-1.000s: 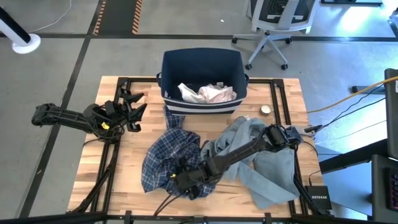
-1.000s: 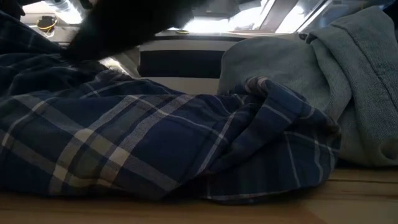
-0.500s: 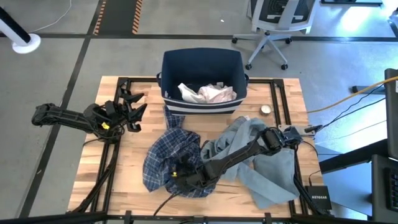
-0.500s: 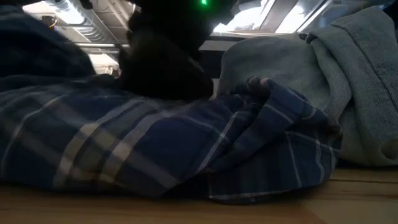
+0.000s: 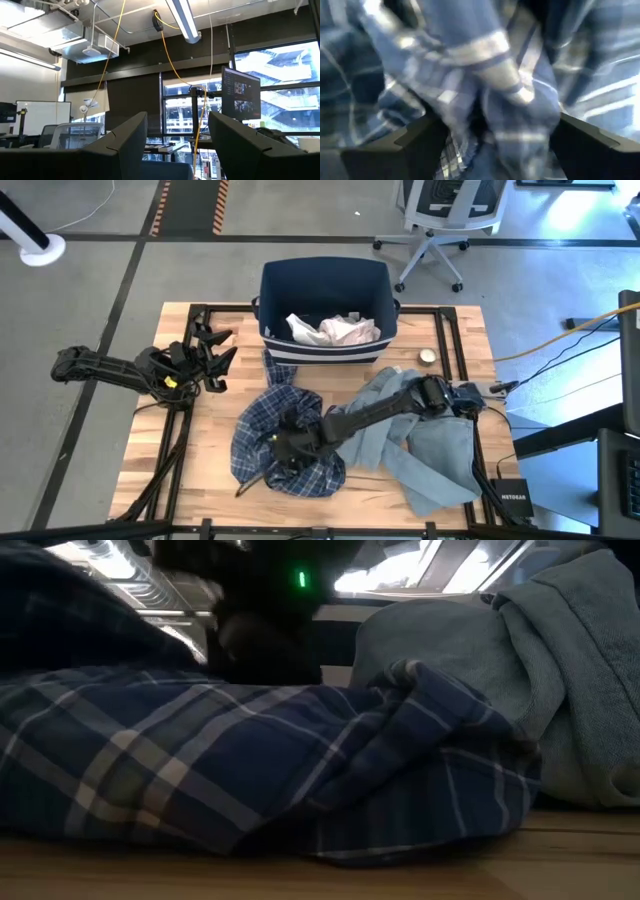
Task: Sort clothes
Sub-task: Put the blue long sleeve shirt into the blue laundry bin
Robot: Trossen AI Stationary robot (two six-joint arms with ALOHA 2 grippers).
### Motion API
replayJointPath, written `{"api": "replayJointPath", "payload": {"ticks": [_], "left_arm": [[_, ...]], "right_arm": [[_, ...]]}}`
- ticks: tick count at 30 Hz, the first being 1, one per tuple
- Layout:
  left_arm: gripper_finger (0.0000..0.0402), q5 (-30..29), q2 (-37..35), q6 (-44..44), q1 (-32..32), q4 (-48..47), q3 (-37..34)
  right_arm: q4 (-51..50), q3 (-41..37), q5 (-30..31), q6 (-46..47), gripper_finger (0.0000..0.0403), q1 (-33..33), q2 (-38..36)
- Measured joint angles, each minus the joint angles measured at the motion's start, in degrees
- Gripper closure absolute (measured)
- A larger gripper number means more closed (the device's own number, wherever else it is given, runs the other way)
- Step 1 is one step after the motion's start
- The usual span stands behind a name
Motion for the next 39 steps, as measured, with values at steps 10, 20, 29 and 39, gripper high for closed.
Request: {"api": "replayJointPath", "payload": {"ticks": [10, 20, 29, 39], "left_arm": [[0.0194, 0.0, 0.0, 0.0, 0.0, -0.1, 0.0], [0.0194, 0.0, 0.0, -0.2, 0.0, -0.1, 0.0], [0.0194, 0.0, 0.0, -0.4, 0.0, -0.8, 0.0], [0.0194, 0.0, 0.0, -0.4, 0.0, -1.3, 0.0]], "right_arm": [[4.5, -7.7, -13.6, 4.3, 0.0068, -3.6, -0.3], [5.8, -9.1, -15.7, 4.2, 0.0208, -2.2, -0.3], [7.6, -9.2, -16.7, 2.5, 0.0377, -0.1, -0.2], [2.5, -5.6, -14.6, -0.6, 0.0386, 2.9, -4.6]]}}
